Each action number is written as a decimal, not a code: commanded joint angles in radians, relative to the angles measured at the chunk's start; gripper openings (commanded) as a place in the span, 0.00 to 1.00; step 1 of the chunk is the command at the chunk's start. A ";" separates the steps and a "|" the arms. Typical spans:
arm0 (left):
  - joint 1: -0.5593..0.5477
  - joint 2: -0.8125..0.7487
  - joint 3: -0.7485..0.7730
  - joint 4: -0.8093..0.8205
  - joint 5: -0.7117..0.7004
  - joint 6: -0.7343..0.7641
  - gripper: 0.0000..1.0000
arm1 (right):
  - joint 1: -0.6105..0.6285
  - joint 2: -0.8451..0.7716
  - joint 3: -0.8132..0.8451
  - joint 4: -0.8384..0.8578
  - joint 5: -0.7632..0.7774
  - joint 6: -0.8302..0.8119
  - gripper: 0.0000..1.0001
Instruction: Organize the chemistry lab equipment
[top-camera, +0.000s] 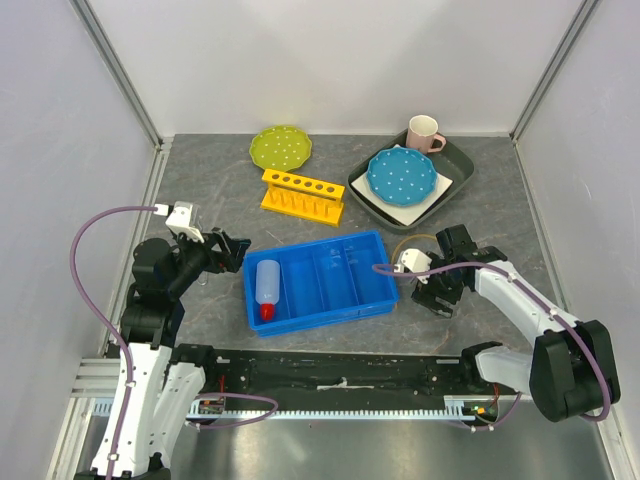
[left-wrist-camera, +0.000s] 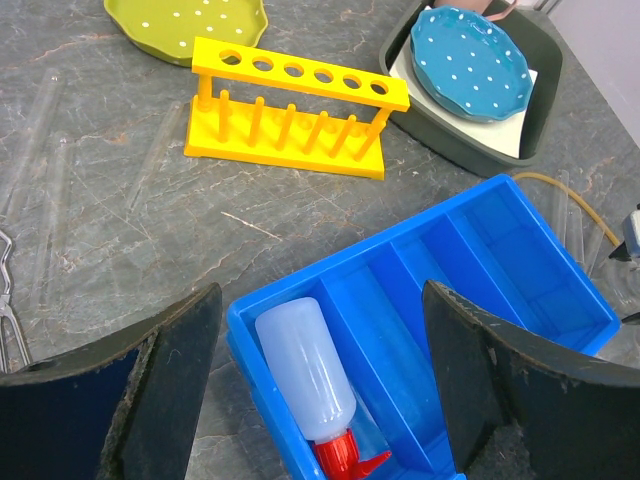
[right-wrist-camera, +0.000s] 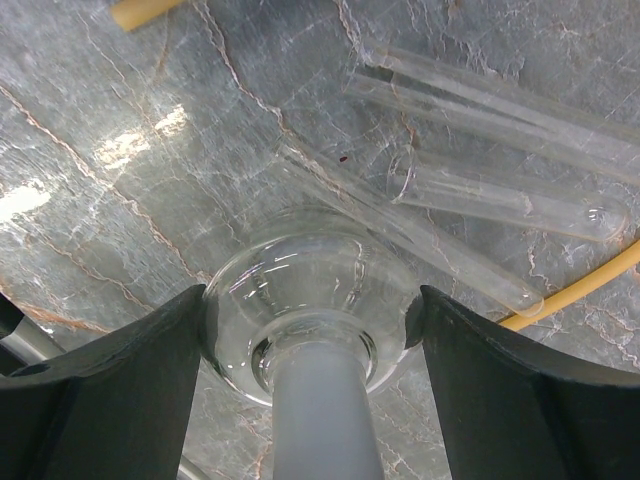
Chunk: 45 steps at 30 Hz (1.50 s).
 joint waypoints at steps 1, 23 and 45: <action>-0.001 0.002 0.001 0.037 0.010 0.008 0.87 | 0.003 -0.012 0.032 -0.036 0.011 0.015 0.52; -0.002 0.002 0.000 0.035 0.004 0.008 0.87 | 0.026 -0.043 0.405 -0.263 -0.156 0.017 0.33; -0.002 -0.026 0.012 -0.026 -0.235 -0.001 0.86 | 0.788 0.681 1.012 -0.033 -0.066 0.078 0.36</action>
